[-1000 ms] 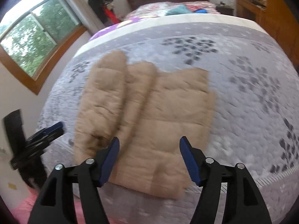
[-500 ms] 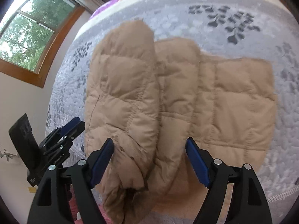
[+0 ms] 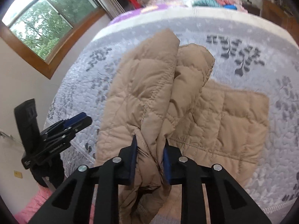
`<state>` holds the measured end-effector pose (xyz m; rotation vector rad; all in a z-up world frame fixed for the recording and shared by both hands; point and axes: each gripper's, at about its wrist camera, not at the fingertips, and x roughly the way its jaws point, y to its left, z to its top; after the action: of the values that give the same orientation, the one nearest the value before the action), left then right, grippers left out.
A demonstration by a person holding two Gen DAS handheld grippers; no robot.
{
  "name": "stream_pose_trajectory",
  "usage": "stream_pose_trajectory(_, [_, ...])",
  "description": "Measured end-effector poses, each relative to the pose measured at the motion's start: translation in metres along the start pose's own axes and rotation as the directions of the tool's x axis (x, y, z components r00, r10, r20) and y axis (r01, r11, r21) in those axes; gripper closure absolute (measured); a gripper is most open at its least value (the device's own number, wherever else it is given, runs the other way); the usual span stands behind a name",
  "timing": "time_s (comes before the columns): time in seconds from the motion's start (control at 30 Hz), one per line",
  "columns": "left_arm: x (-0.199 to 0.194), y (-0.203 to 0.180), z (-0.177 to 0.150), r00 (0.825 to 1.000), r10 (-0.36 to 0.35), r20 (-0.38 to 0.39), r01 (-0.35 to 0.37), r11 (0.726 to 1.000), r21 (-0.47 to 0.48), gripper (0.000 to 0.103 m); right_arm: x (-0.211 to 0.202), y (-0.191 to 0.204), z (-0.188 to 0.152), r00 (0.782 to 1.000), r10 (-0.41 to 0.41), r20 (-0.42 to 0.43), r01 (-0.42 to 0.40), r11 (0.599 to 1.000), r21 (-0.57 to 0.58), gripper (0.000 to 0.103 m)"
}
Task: Fold large clothes
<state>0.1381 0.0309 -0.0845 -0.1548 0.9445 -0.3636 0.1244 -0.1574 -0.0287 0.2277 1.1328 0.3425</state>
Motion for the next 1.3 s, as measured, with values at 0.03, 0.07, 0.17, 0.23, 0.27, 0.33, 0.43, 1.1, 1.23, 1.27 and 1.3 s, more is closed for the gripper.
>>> stream_pose_trajectory(0.03, [-0.002, -0.004, 0.001, 1.000, -0.007, 0.006, 0.007, 1.000, 0.008, 0.061, -0.010, 0.002, -0.002, 1.000, -0.002, 0.019, 0.003, 1.000, -0.009, 0.079])
stream_pose_trajectory(0.07, [-0.005, -0.010, 0.002, 1.000, -0.019, 0.013, 0.018, 1.000, 0.022, 0.061, -0.019, 0.002, -0.005, 0.999, -0.006, 0.036, 0.007, 1.000, -0.014, 0.079])
stream_pose_trajectory(0.17, [-0.007, -0.026, 0.002, 0.999, -0.042, 0.023, 0.041, 0.998, 0.058, 0.061, -0.045, -0.006, -0.012, 0.996, -0.014, 0.083, 0.015, 1.000, -0.012, 0.079])
stream_pose_trajectory(0.23, [-0.005, -0.039, 0.002, 0.998, -0.062, 0.016, 0.060, 0.994, 0.086, 0.061, -0.057, -0.017, -0.019, 0.995, -0.021, 0.102, 0.020, 1.000, 0.009, 0.079])
stream_pose_trajectory(0.27, [-0.003, -0.044, 0.002, 0.998, -0.067, 0.012, 0.066, 0.993, 0.094, 0.061, -0.057, -0.018, -0.021, 0.994, -0.025, 0.105, 0.023, 1.000, 0.017, 0.079])
stream_pose_trajectory(0.33, [0.001, -0.055, 0.001, 0.997, -0.074, 0.002, 0.073, 0.991, 0.116, 0.061, -0.062, -0.032, -0.030, 0.993, -0.033, 0.113, 0.028, 0.999, 0.042, 0.079])
stream_pose_trajectory(0.43, [0.012, -0.070, -0.003, 0.997, -0.080, -0.022, 0.083, 0.986, 0.145, 0.061, -0.060, -0.054, -0.041, 0.993, -0.036, 0.109, 0.027, 0.996, 0.090, 0.079])
stream_pose_trajectory(1.1, [0.071, -0.105, -0.034, 0.996, -0.004, -0.087, 0.026, 0.965, 0.260, 0.055, 0.010, -0.150, -0.095, 0.994, 0.072, 0.078, -0.091, 0.956, 0.280, 0.075])
stream_pose_trajectory(1.23, [0.066, -0.100, -0.028, 0.994, -0.028, -0.102, 0.050, 0.973, 0.227, 0.054, -0.003, -0.142, -0.094, 0.996, 0.042, 0.084, -0.063, 0.962, 0.267, 0.066])
stream_pose_trajectory(1.27, [0.060, -0.098, -0.026, 0.994, -0.037, -0.103, 0.059, 0.974, 0.219, 0.054, -0.011, -0.137, -0.094, 0.996, 0.015, 0.090, -0.038, 0.967, 0.252, 0.065])
stream_pose_trajectory(1.3, [0.054, -0.098, -0.025, 0.994, -0.038, -0.100, 0.058, 0.975, 0.214, 0.054, -0.017, -0.133, -0.096, 0.995, -0.008, 0.099, -0.016, 0.971, 0.237, 0.062])
